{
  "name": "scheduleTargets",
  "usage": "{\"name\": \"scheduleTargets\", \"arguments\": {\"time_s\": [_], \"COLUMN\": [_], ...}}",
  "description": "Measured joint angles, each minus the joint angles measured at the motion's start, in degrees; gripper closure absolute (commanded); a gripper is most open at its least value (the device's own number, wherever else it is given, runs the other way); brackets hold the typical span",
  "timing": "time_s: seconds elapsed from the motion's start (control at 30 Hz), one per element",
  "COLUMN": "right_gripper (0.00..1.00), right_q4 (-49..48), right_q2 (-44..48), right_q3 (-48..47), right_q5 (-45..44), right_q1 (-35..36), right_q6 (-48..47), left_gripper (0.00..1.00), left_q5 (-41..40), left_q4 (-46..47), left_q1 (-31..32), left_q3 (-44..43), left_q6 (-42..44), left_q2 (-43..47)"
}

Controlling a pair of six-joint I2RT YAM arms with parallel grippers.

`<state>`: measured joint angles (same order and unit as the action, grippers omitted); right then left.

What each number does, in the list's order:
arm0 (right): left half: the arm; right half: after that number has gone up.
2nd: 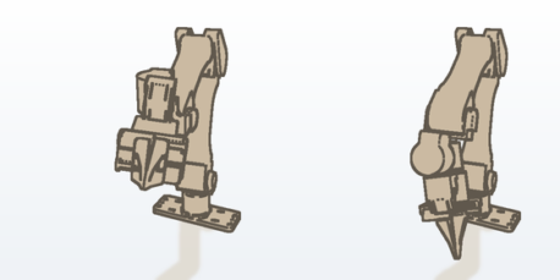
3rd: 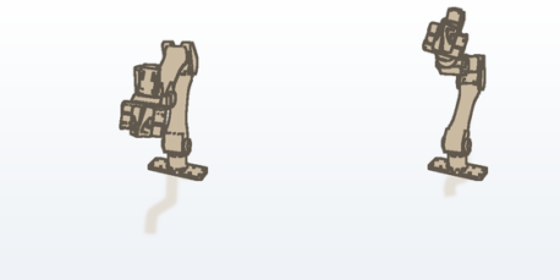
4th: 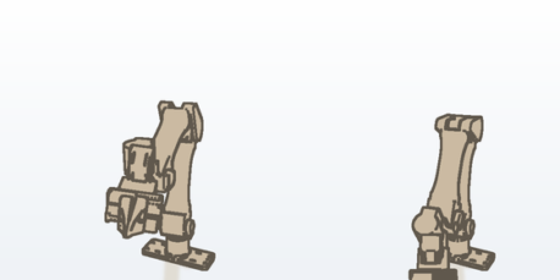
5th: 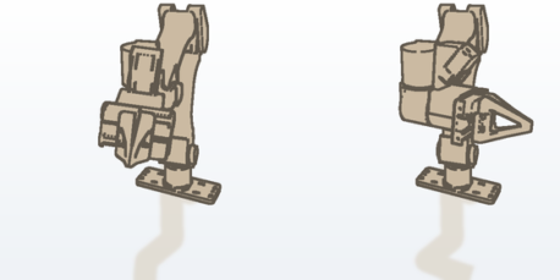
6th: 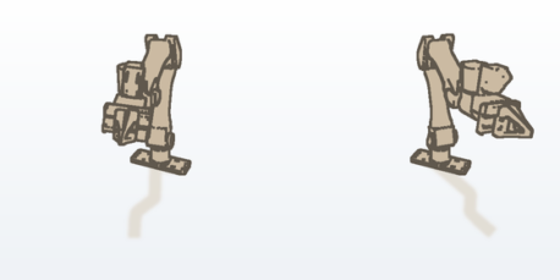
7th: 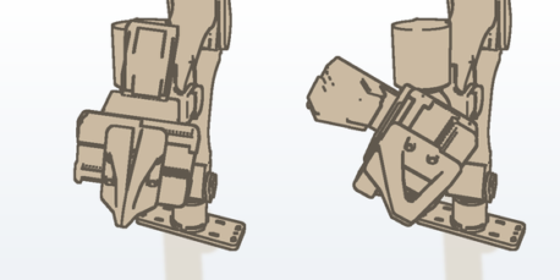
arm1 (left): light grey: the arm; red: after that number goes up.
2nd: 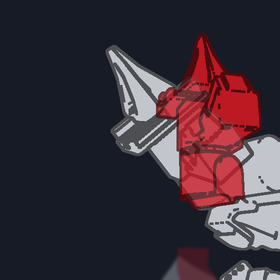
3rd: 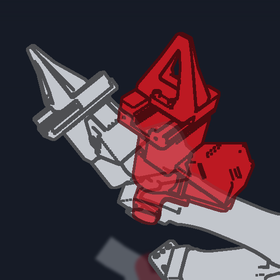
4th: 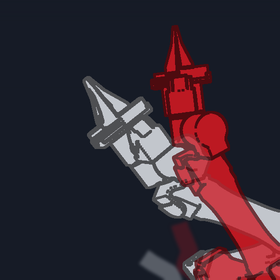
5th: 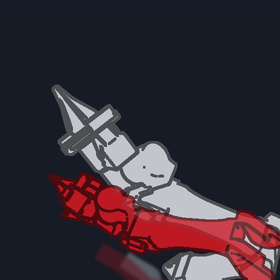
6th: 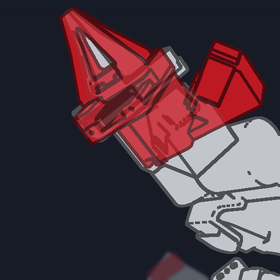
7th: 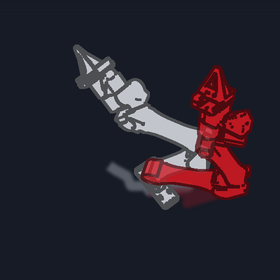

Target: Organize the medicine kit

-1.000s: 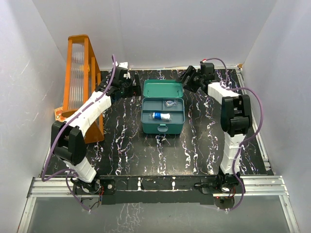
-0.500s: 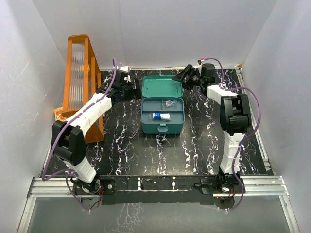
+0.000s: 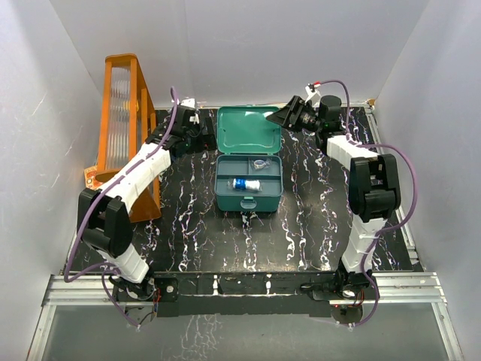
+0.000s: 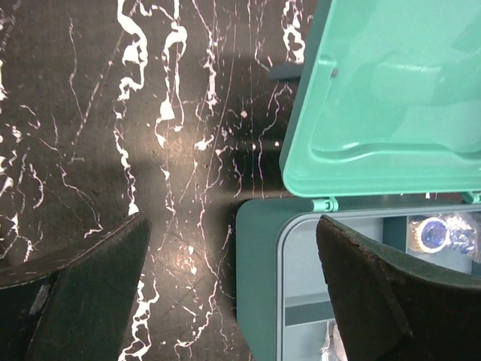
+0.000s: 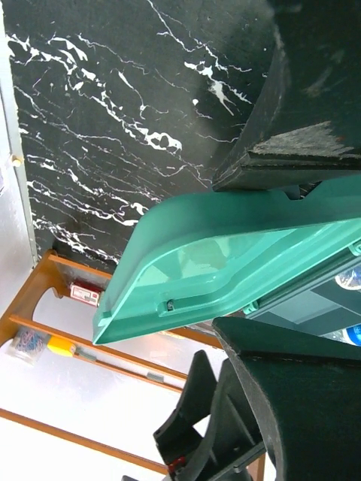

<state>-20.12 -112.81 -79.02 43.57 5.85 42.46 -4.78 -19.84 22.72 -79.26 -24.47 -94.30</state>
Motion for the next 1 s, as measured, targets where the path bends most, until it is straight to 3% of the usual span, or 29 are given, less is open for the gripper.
{"name": "scheduleTargets", "arguments": {"time_s": [0.5, 1.0], "right_gripper": [0.35, 0.32], "right_q4": [4.5, 16.5], "right_q2": [7.8, 19.3], "right_q3": [2.6, 6.5], "right_q5": [4.4, 8.6], "right_q1": [0.1, 0.8], "right_q6": [-11.3, -26.1], "left_gripper": [0.09, 0.09], "left_q5": [-3.6, 3.2], "left_q4": [5.0, 3.4], "left_q1": [-0.5, -0.5], "left_q3": [-2.5, -9.5], "left_q6": [0.3, -2.2], "left_q2": [9.4, 6.9]}}
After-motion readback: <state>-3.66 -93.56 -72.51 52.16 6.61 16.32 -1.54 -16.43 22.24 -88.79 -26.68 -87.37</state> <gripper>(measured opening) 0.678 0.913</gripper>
